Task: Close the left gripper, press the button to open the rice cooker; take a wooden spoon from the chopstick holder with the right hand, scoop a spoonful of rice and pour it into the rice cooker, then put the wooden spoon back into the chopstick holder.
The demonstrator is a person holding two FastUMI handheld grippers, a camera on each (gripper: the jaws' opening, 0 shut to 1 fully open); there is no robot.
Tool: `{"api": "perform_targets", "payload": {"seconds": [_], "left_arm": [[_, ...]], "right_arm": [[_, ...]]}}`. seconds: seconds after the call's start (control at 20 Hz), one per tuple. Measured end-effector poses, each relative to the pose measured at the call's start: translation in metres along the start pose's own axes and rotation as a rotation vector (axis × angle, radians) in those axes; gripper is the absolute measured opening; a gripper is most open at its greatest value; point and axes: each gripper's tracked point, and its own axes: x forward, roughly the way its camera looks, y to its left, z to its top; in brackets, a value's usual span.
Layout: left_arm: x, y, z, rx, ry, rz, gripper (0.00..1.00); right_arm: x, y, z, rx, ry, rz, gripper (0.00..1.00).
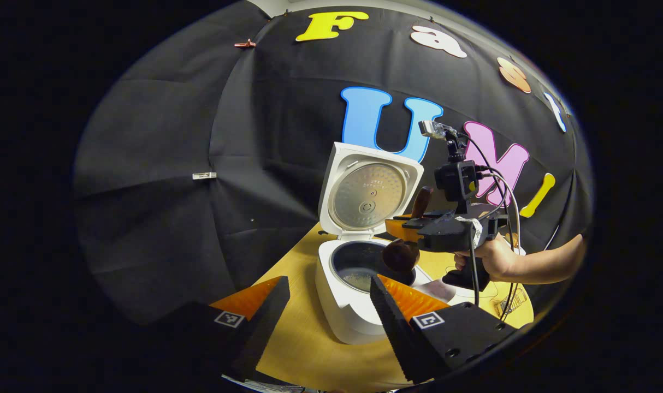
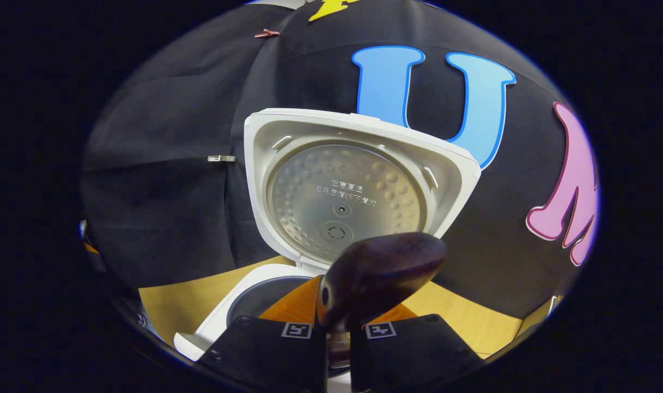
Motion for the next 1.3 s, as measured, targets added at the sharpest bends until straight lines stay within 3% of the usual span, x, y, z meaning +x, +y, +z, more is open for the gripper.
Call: {"api": "perform_targets", "payload": {"seconds": [0.15, 0.55, 0.8, 1.3], "left_arm": [[0.001, -0.002, 0.0, -0.008, -0.002, 0.0, 0.95], [0.014, -0.038, 0.017, 0.016, -0.017, -0.06, 0.95], [0.021, -0.106, 0.019, 0.058, -0.006, -0.154, 0.95], [0.008, -0.243, -0.002, 0.115, 0.024, -0.313, 0.95]], "right_arm": [[-0.011, 0.002, 0.017, 0.175, -0.014, 0.029, 0.2], [-0.067, -0.044, 0.04, 0.275, -0.071, 0.001, 0.2], [-0.12, -0.125, 0.045, 0.427, -0.115, -0.084, 0.2], [-0.249, -0.292, -0.018, 0.467, -0.101, -0.323, 0.2]]}}
